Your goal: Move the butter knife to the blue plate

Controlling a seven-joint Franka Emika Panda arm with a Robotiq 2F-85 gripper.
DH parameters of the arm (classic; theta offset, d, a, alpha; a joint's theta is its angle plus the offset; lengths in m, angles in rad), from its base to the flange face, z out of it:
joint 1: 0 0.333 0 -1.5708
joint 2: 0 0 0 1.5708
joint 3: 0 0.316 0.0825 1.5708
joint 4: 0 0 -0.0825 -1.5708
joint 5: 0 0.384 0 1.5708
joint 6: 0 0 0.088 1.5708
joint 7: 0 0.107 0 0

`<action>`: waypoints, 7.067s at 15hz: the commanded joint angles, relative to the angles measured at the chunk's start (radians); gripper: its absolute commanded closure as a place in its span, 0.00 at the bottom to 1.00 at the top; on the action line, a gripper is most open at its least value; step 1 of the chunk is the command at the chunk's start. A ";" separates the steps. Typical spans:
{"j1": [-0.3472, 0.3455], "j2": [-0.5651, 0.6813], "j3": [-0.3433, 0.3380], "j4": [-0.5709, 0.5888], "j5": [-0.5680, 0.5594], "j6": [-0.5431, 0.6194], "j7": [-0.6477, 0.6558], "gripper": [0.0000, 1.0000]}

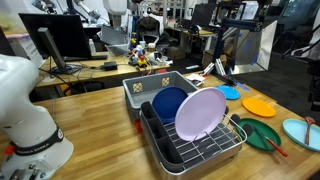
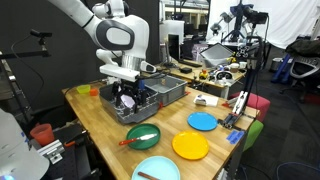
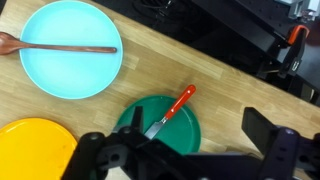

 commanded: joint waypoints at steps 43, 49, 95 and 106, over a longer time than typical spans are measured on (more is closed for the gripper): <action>-0.166 0.628 0.218 0.135 0.158 0.404 0.054 0.02; -0.179 0.629 0.216 0.139 0.157 0.409 0.056 0.54; -0.106 0.474 0.020 0.542 -0.194 0.431 0.379 0.82; -0.106 0.473 0.020 0.542 -0.194 0.431 0.379 0.82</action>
